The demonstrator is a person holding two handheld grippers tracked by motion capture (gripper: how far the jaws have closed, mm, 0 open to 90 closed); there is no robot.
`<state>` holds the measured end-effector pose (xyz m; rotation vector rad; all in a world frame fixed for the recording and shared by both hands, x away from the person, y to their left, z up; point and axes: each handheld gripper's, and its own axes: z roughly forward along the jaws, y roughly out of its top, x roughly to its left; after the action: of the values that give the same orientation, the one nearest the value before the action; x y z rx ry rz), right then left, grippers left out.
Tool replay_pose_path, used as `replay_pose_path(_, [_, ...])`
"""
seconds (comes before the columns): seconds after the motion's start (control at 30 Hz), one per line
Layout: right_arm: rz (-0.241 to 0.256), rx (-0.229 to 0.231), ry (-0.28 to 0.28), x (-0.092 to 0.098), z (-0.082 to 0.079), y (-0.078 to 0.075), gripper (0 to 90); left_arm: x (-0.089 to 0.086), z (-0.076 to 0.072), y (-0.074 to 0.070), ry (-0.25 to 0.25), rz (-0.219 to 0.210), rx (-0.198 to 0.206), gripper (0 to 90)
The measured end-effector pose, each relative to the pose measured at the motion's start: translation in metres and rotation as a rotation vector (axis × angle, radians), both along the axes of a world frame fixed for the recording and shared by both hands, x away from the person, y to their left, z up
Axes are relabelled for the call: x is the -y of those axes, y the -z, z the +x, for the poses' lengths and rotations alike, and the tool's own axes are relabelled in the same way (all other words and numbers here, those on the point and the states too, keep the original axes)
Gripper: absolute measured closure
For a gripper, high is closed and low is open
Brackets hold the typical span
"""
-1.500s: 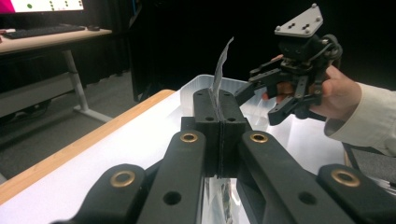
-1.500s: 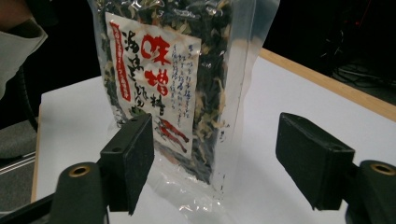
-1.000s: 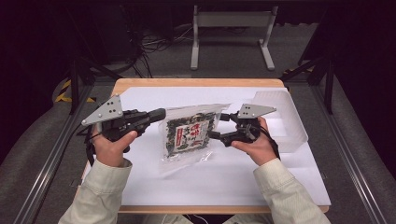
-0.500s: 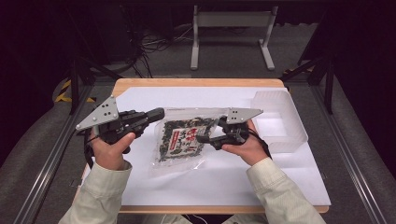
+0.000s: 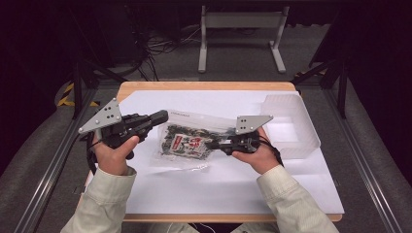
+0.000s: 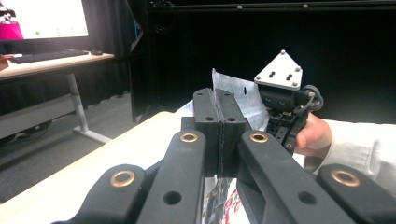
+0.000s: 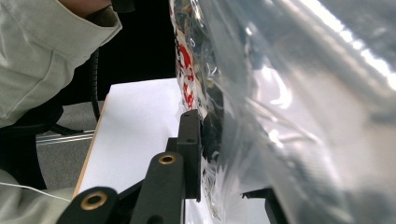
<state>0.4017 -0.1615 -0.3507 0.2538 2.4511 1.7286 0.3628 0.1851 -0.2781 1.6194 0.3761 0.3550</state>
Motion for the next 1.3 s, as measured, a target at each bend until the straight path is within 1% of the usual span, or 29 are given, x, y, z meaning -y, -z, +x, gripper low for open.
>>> replay_pose_path(0.2, [-0.012,0.002,-0.013,0.002,-0.001,-0.002,76.0,-0.002,0.004,0.002,-0.002,0.008,-0.018,89.4])
replay_pose_path(0.27, [-0.02,0.002,-0.014,0.003,-0.001,-0.003,76.2,-0.003,0.007,0.003,-0.012,0.015,-0.025,87.3])
replay_pose_path(0.33, [-0.021,-0.002,-0.011,0.005,-0.001,-0.005,76.4,-0.003,0.009,0.004,-0.03,0.033,-0.04,79.3])
replay_pose_path(0.43, [-0.028,-0.001,0.013,0.009,-0.002,-0.009,76.5,-0.002,0.013,0.008,-0.027,0.078,-0.074,64.8])
replay_pose_path(0.47, [-0.027,-0.004,0.016,0.011,-0.002,-0.01,76.5,-0.002,0.014,0.009,-0.037,0.089,-0.081,61.5])
replay_pose_path(0.5, [-0.026,-0.012,0.019,0.013,-0.002,-0.011,76.6,-0.002,0.016,0.011,-0.041,0.104,-0.089,59.3])
replay_pose_path(0.53, [-0.025,-0.019,0.025,0.016,-0.002,-0.013,76.6,-0.002,0.017,0.013,-0.038,0.111,-0.095,57.0])
replay_pose_path(0.57, [-0.026,-0.022,0.029,0.017,-0.002,-0.014,76.5,-0.001,0.018,0.015,-0.031,0.128,-0.103,54.7])
replay_pose_path(0.67, [-0.036,-0.032,0.047,0.023,-0.001,-0.019,76.5,0.0,0.02,0.021,-0.047,0.17,-0.122,49.8])
replay_pose_path(0.77, [-0.046,-0.031,0.064,0.028,0.0,-0.026,76.6,-0.002,0.021,0.027,-0.06,0.203,-0.142,48.6])
replay_pose_path(0.83, [-0.048,-0.033,0.079,0.032,0.001,-0.031,76.5,-0.003,0.022,0.03,-0.066,0.201,-0.149,47.8])
replay_pose_path(0.87, [-0.05,-0.037,0.089,0.035,0.001,-0.034,76.5,-0.007,0.023,0.034,-0.075,0.199,-0.169,47.4])
replay_pose_path(0.9, [-0.053,-0.04,0.098,0.038,0.002,-0.037,76.5,-0.01,0.024,0.036,-0.085,0.204,-0.169,47.0])
replay_pose_path(0.93, [-0.054,-0.045,0.105,0.04,0.002,-0.039,76.5,-0.012,0.025,0.038,-0.089,0.207,-0.179,47.0])
replay_pose_path(0.97, [-0.054,-0.045,0.105,0.04,0.002,-0.039,76.5,-0.012,0.025,0.038,-0.089,0.207,-0.179,46.9])
replay_pose_path(1.0, [-0.06,-0.054,0.122,0.044,0.003,-0.044,76.5,-0.015,0.027,0.043,-0.099,0.213,-0.192,46.8])
replay_pose_path(1.03, [-0.063,-0.056,0.13,0.046,0.004,-0.046,76.5,-0.017,0.028,0.045,-0.105,0.221,-0.195,46.5])
replay_pose_path(1.1, [-0.072,-0.057,0.142,0.049,0.005,-0.051,76.5,-0.019,0.03,0.05,-0.106,0.239,-0.207,46.3])
replay_pose_path(1.13, [-0.082,-0.055,0.149,0.05,0.005,-0.053,76.5,-0.019,0.03,0.05,-0.106,0.239,-0.207,46.0])
replay_pose_path(1.17, [-0.082,-0.055,0.149,0.05,0.005,-0.053,76.5,-0.02,0.031,0.052,-0.106,0.245,-0.215,46.0])
replay_pose_path(1.23, [-0.097,-0.05,0.164,0.054,0.006,-0.058,76.5,-0.023,0.033,0.057,-0.107,0.258,-0.23,44.2])
replay_pose_path(1.3, [-0.103,-0.054,0.178,0.058,0.008,-0.064,76.5,-0.025,0.034,0.06,-0.112,0.262,-0.244,43.3])
